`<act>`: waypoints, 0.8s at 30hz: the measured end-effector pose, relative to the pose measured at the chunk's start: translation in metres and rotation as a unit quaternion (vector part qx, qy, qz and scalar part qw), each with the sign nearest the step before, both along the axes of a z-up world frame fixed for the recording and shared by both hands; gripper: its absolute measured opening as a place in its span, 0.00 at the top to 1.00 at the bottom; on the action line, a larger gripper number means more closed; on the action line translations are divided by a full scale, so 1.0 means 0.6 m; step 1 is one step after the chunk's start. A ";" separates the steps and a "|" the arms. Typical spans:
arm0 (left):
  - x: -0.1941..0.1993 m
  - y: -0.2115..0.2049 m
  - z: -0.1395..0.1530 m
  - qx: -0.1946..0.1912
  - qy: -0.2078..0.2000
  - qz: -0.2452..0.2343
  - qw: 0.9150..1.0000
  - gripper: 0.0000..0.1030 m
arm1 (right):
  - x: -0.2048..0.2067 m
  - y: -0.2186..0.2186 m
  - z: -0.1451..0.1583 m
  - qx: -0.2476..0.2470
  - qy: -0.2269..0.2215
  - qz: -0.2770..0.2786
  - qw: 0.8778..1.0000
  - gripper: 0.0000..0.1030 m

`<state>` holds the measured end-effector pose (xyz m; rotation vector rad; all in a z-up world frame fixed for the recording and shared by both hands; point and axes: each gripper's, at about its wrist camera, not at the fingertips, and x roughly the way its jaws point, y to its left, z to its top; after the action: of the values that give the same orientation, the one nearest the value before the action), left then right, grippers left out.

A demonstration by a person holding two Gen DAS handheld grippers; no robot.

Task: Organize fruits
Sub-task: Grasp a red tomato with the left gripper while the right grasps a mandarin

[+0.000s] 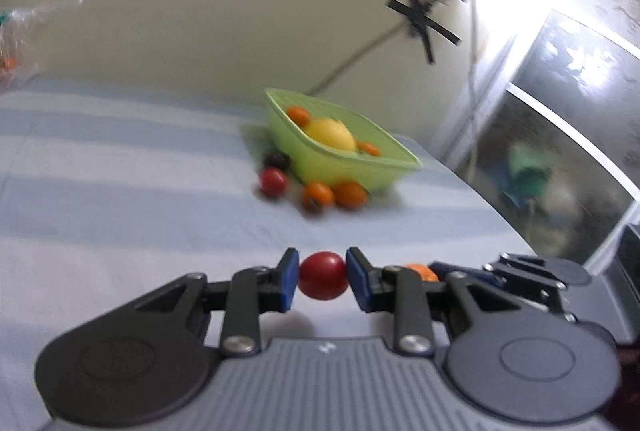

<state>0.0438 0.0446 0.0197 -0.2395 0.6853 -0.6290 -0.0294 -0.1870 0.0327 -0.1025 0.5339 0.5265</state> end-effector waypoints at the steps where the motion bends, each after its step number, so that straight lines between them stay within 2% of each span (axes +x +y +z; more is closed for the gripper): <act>1: -0.012 -0.004 -0.001 0.002 0.000 -0.003 1.000 0.74 | -0.009 -0.006 -0.002 0.006 0.003 -0.003 1.000 0.66; 9: -0.044 -0.029 -0.023 0.043 -0.008 -0.003 0.999 0.72 | -0.025 -0.005 -0.027 0.026 0.011 -0.023 0.999 0.64; 12: -0.045 -0.036 -0.024 0.054 -0.014 0.006 0.998 0.63 | -0.028 -0.005 -0.028 0.030 0.015 -0.027 0.999 0.61; 16: -0.052 -0.036 -0.022 0.058 -0.019 0.012 0.998 0.60 | -0.037 -0.007 -0.031 0.032 0.015 -0.032 0.999 0.61; 20: -0.065 -0.035 -0.013 0.058 -0.034 0.009 0.998 0.54 | -0.038 -0.011 -0.033 0.036 0.019 -0.033 0.999 0.59; 24: -0.074 -0.043 -0.015 0.063 -0.038 -0.001 0.997 0.47 | -0.041 -0.010 -0.033 0.033 0.017 -0.032 0.999 0.53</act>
<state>-0.0005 0.0185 0.0105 -0.0978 0.6483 -0.5915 -0.0538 -0.1930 0.0126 -0.0135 0.5504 0.4844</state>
